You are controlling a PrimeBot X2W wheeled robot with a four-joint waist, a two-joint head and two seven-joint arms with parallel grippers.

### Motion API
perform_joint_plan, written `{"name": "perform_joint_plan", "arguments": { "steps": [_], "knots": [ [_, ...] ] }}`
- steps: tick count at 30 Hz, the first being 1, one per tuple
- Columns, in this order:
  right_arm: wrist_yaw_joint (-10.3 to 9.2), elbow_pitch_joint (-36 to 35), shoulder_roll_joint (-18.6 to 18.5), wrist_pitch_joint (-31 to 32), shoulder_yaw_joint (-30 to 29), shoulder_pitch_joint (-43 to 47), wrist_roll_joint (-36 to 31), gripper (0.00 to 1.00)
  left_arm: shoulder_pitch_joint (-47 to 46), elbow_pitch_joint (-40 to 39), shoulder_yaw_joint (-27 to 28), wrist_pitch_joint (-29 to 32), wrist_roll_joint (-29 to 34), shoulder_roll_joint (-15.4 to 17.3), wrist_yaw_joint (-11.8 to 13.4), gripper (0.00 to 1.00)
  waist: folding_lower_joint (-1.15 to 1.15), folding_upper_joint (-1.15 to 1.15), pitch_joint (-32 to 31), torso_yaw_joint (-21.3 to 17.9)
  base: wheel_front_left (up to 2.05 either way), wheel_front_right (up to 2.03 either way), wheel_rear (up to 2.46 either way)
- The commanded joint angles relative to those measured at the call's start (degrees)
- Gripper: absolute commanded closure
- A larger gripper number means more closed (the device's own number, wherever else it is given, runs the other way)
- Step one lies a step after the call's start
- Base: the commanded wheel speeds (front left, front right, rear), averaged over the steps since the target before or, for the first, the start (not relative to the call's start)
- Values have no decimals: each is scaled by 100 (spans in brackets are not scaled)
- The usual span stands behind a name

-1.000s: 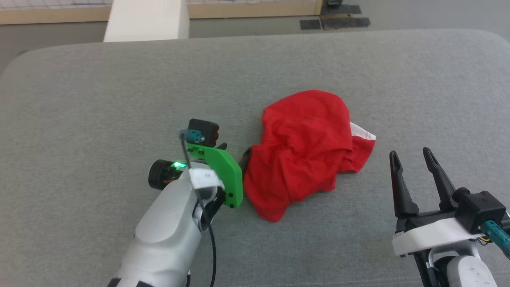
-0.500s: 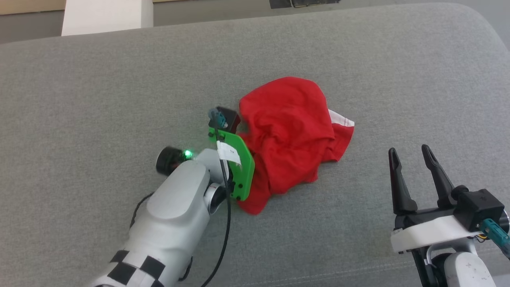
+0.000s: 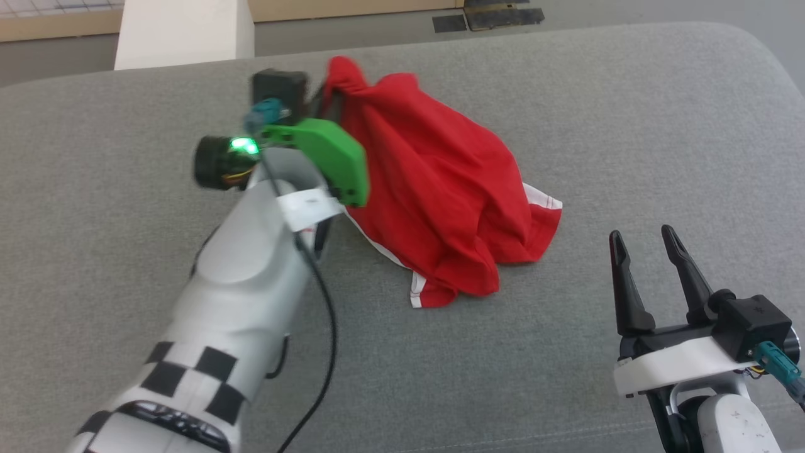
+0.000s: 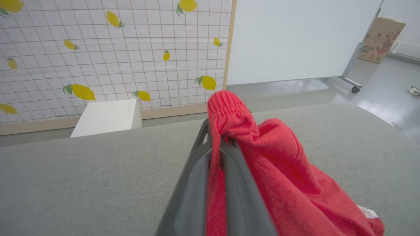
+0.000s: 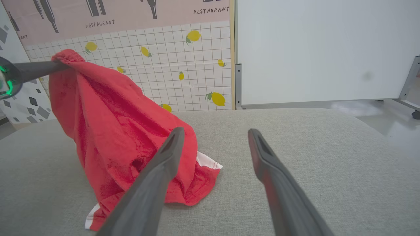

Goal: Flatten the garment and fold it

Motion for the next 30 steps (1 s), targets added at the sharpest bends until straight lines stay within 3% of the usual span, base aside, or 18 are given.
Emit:
{"name": "perform_joint_plan", "arguments": {
  "steps": [1, 9, 12, 13, 17, 22, 30],
  "knots": [
    [-11, -8, -3, -3, 3, 4, 2, 0, 120, 115, 127, -91, -73, 177, 106, 100, 0, 0, -83, 78, 0, 0, 0],
    [-11, -108, -3, 93, -19, 130, -17, 0, 1022, 600, 747, -144, -509, 865, 551, 100, 0, 0, -205, 341, 0, 0, 0],
    [-11, -150, -3, 126, -33, 148, -32, 0, 1358, 672, 888, 81, -741, 914, 515, 100, 0, 0, -202, 477, 0, 0, 0],
    [-11, -161, -3, 147, -13, 148, -38, 0, 1471, 645, 920, 127, -822, 901, 452, 0, 0, 0, -203, 522, 0, 0, 0],
    [-11, -222, -3, 247, 150, 122, -70, 0, 1869, 312, 1014, -134, -1012, 827, 232, 0, 0, 0, -203, 657, 0, 0, 0],
    [-11, -232, -3, 701, 693, 23, -159, 0, 2587, -642, 1204, -600, -1100, 682, -66, 0, 0, 0, -148, 799, 0, 0, 0],
    [-11, 178, -3, 2151, 1424, -270, -243, 0, 3786, -3431, 2043, -640, 7, 240, -203, 0, 0, 0, 128, 1138, 0, 0, 0]
  ]
}}
